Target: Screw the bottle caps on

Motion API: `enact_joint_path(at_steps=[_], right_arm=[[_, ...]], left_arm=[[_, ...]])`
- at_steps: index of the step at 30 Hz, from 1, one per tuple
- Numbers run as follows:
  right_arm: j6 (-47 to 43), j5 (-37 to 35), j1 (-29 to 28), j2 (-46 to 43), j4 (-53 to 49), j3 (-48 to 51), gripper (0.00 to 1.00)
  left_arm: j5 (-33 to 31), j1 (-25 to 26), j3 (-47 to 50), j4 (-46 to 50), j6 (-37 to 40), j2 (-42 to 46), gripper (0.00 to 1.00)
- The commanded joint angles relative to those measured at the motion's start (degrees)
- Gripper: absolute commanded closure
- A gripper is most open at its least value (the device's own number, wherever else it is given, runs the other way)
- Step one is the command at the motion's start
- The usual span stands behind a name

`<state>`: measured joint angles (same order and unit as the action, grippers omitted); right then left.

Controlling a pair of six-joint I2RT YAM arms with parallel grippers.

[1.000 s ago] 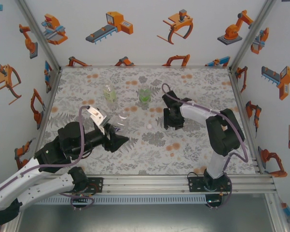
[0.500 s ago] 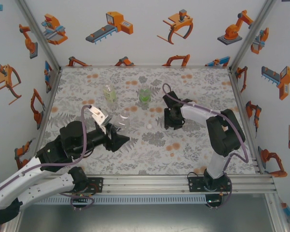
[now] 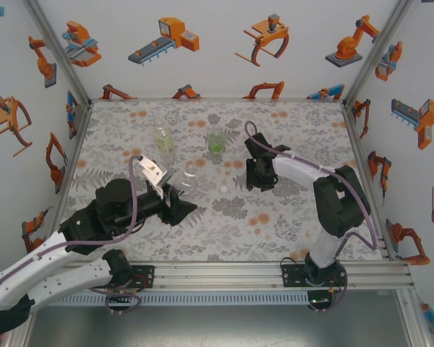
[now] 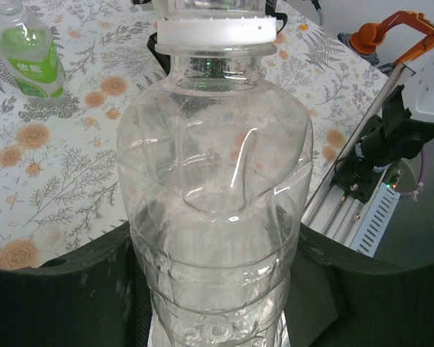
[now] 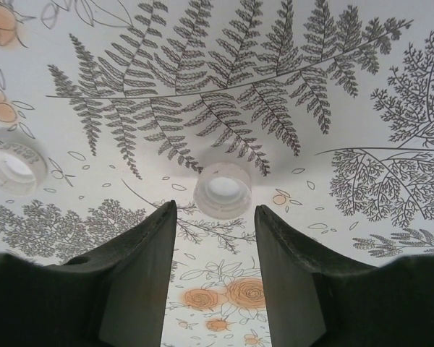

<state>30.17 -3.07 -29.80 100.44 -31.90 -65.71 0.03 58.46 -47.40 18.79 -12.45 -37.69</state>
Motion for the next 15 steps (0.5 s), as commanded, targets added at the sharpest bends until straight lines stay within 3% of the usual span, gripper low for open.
enact_joint_path(at_steps=[1,15], right_arm=[[-0.12,-0.73,0.09,-1.67,-1.23,-1.39,0.54],[-0.36,-0.75,0.09,-0.04,-0.8,-2.39,0.54]], left_arm=[[1.1,-0.27,-1.07,-2.29,-0.56,0.42,1.0],[0.26,-0.28,-0.37,-2.08,-0.74,1.23,1.0]])
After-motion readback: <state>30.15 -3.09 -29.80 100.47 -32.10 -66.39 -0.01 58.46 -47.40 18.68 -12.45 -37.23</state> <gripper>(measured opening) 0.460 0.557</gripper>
